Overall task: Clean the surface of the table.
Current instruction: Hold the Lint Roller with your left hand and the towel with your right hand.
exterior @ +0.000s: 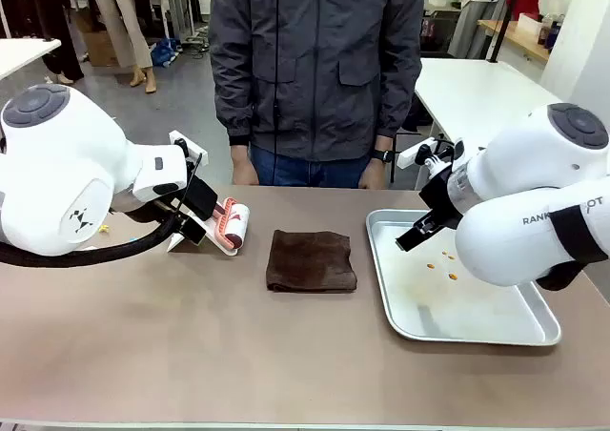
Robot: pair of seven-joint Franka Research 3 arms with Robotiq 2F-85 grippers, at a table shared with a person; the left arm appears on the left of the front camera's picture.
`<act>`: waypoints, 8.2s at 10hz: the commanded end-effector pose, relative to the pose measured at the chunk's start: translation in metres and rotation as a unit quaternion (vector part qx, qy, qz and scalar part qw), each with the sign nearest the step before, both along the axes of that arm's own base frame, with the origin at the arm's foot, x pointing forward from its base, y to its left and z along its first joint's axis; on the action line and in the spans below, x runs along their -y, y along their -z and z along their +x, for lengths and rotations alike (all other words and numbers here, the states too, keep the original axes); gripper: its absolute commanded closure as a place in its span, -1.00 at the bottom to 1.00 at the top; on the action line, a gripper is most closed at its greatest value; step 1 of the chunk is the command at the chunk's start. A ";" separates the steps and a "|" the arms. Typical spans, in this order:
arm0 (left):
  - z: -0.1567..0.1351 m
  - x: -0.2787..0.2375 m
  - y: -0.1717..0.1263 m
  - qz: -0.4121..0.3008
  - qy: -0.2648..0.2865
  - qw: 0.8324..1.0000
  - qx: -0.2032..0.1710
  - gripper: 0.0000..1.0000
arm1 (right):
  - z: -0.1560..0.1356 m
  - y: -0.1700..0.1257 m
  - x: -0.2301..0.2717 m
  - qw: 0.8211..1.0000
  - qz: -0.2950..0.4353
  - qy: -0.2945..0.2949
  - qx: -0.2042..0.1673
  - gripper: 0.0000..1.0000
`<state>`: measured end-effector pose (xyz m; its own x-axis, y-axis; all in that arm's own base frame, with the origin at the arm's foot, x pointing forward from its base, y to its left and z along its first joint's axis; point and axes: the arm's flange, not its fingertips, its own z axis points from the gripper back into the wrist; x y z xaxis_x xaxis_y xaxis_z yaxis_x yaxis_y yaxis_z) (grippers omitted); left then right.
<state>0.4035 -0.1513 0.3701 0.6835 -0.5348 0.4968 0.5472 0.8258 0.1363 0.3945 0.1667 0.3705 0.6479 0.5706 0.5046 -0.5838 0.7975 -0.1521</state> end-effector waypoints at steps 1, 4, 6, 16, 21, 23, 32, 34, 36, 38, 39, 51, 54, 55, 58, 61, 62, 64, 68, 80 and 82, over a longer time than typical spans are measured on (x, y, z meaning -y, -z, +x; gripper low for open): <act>0.000 0.000 0.000 0.000 0.000 1.000 0.000 -1.00 | 0.000 0.000 0.000 1.000 0.000 0.000 0.000 -1.00; 0.000 0.000 0.000 0.000 0.000 1.000 0.000 -1.00 | 0.000 0.000 0.000 1.000 0.000 0.000 0.000 -1.00; 0.000 0.000 0.000 0.000 0.000 1.000 0.000 -1.00 | 0.000 0.000 0.000 1.000 0.000 0.000 0.000 -1.00; 0.000 0.000 0.000 0.000 0.000 1.000 0.000 -1.00 | 0.000 0.000 0.000 1.000 0.000 0.000 0.000 -1.00; -0.018 -0.010 -0.016 -0.010 -0.002 0.996 -0.091 -1.00 | -0.019 -0.017 0.000 0.992 0.009 0.024 -0.127 -1.00; -0.047 -0.030 -0.042 -0.039 -0.022 0.990 -0.135 -1.00 | -0.035 -0.039 0.014 0.979 0.058 0.072 -0.184 -1.00; -0.154 -0.235 -0.089 -0.397 -0.007 0.894 -0.209 -1.00 | -0.115 -0.080 0.214 0.803 0.504 0.062 -0.312 -1.00; -0.161 -0.290 -0.071 -0.519 -0.030 0.839 -0.159 -1.00 | -0.107 -0.065 0.256 0.751 0.575 0.042 -0.321 -1.00; -0.157 -0.328 -0.052 -0.579 -0.053 0.800 -0.147 -1.00 | -0.103 -0.050 0.283 0.713 0.627 0.061 -0.308 -1.00; -0.159 -0.338 -0.027 -0.614 -0.054 0.775 -0.139 -1.00 | -0.103 -0.039 0.302 0.697 0.653 0.082 -0.284 -1.00; -0.156 -0.337 -0.024 -0.621 -0.064 0.770 -0.131 -1.00 | -0.106 -0.036 0.302 0.702 0.656 0.093 -0.263 -1.00; -0.140 -0.297 -0.092 -0.538 -0.138 0.817 -0.152 -1.00 | -0.108 -0.064 0.226 0.777 0.562 0.112 -0.259 -1.00; -0.078 -0.225 -0.140 -0.489 -0.174 0.826 -0.217 -1.00 | -0.075 -0.084 0.140 0.838 0.467 0.109 -0.263 -1.00; -0.060 -0.198 -0.148 -0.458 -0.174 0.840 -0.234 -1.00 | -0.064 -0.088 0.112 0.852 0.437 0.105 -0.269 -1.00; -0.007 -0.136 -0.160 -0.367 -0.184 0.872 -0.267 -1.00 | -0.032 -0.084 0.024 0.876 0.372 0.111 -0.286 -1.00; 0.029 -0.106 -0.149 -0.309 -0.225 0.875 -0.297 -1.00 | 0.000 -0.065 -0.048 0.839 0.411 0.212 -0.288 -1.00; 0.038 -0.102 -0.140 -0.300 -0.230 0.876 -0.300 -1.00 | 0.009 -0.051 -0.069 0.848 0.386 0.243 -0.271 -1.00; 0.048 -0.097 -0.123 -0.289 -0.232 0.874 -0.314 -1.00 | 0.027 -0.022 -0.094 0.857 0.342 0.281 -0.264 -1.00; 0.058 -0.091 -0.097 -0.282 -0.220 0.875 -0.327 -1.00 | 0.053 0.020 -0.112 0.864 0.279 0.305 -0.288 -1.00; 0.105 -0.095 -0.082 -0.282 -0.237 0.877 -0.310 -1.00 | 0.064 0.034 -0.133 0.896 0.175 0.282 -0.295 -1.00; 0.120 -0.096 -0.068 -0.277 -0.211 0.891 -0.290 -1.00 | 0.069 0.032 -0.144 0.904 0.144 0.299 -0.271 -1.00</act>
<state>0.5165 -0.0550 0.4426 0.9948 0.0816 0.0614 -0.0328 0.8248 -0.5645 0.4516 0.2923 0.3310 0.9947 -0.0433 0.0932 0.0087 0.9392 0.3432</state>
